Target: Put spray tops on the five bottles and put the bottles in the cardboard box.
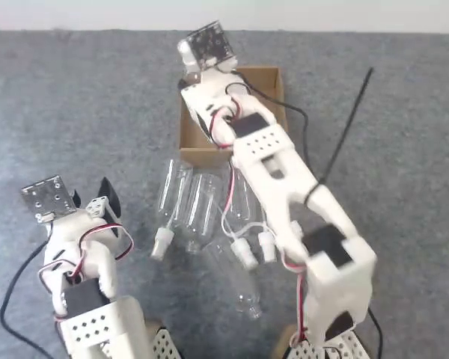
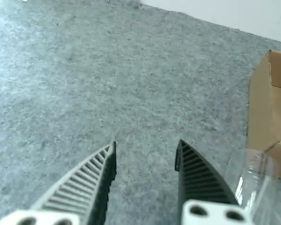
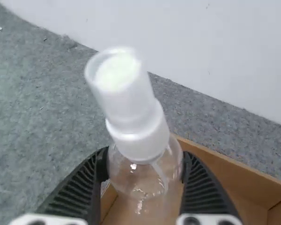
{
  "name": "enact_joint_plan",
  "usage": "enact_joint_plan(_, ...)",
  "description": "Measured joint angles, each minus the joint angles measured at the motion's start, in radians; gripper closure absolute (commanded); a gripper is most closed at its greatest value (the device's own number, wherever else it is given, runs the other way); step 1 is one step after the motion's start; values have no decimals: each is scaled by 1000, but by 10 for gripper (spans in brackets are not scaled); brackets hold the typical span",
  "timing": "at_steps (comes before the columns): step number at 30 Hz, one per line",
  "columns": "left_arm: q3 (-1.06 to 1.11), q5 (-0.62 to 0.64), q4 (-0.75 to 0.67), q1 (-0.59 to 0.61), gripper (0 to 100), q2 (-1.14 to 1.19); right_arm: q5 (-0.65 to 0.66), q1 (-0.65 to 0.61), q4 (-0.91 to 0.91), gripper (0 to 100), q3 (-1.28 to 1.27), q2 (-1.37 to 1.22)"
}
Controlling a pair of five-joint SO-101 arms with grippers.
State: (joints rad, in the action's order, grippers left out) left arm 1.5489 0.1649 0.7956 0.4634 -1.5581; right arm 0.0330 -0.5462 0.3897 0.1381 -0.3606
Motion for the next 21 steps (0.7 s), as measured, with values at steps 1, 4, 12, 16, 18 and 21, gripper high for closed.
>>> enact_joint_plan(1,0,0,0,0,800,0,-21,5,-2,910,49,-48)
enact_joint_plan(4,0,0,0,0,800,0,-64,18,-2,910,187,-183)
enact_joint_plan(12,0,0,0,-2,800,0,-101,25,-2,914,500,-482)
enact_joint_plan(16,0,0,0,-2,800,0,-104,25,-2,914,597,-565)
enact_joint_plan(18,0,0,0,-2,800,0,-106,25,-2,911,628,-597)
enact_joint_plan(21,0,0,0,-2,800,0,-109,29,-2,910,651,-629)
